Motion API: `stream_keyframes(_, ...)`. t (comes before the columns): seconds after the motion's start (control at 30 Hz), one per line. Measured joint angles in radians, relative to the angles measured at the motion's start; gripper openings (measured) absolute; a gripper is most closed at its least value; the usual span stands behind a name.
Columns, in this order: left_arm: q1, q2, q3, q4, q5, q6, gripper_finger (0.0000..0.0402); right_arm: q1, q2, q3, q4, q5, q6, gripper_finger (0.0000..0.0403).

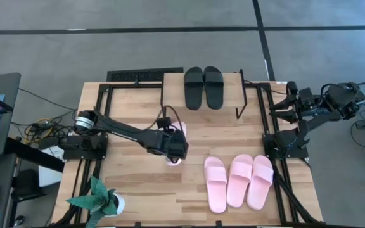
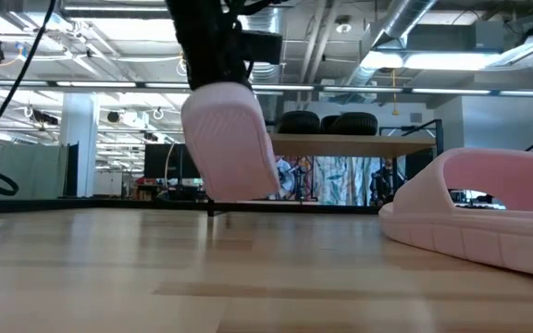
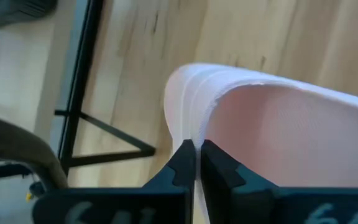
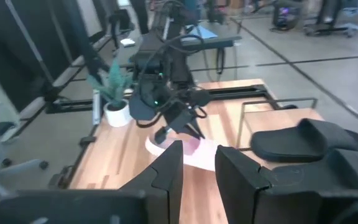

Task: Pick and place slides into the shelf
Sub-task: Put the pink slipper under the shelf

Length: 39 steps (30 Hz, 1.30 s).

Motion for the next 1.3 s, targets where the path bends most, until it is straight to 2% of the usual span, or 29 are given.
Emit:
stream_keyframes(0.17,0.041,-0.016,-0.035,0.046,0.003,0.064,0.0,0.0,0.0,0.0,0.012,0.03,0.002,0.0082)
stream_keyframes(0.3,0.093,-0.015,-0.079,0.208,0.024,0.17,0.0,0.0,0.0,0.0,0.029,0.052,0.035,0.0082)
stream_keyframes(0.47,0.153,-0.013,-0.138,0.29,0.053,0.227,0.0,0.0,0.0,0.0,0.034,0.08,0.083,0.0082)
stream_keyframes(0.73,0.204,-0.013,-0.183,0.343,0.083,0.304,0.0,0.0,0.0,0.0,0.037,0.11,0.113,0.0082)
stream_keyframes(1.3,0.286,-0.013,-0.183,0.393,0.121,0.399,0.0,0.0,0.038,0.001,0.035,0.157,0.113,0.0082)
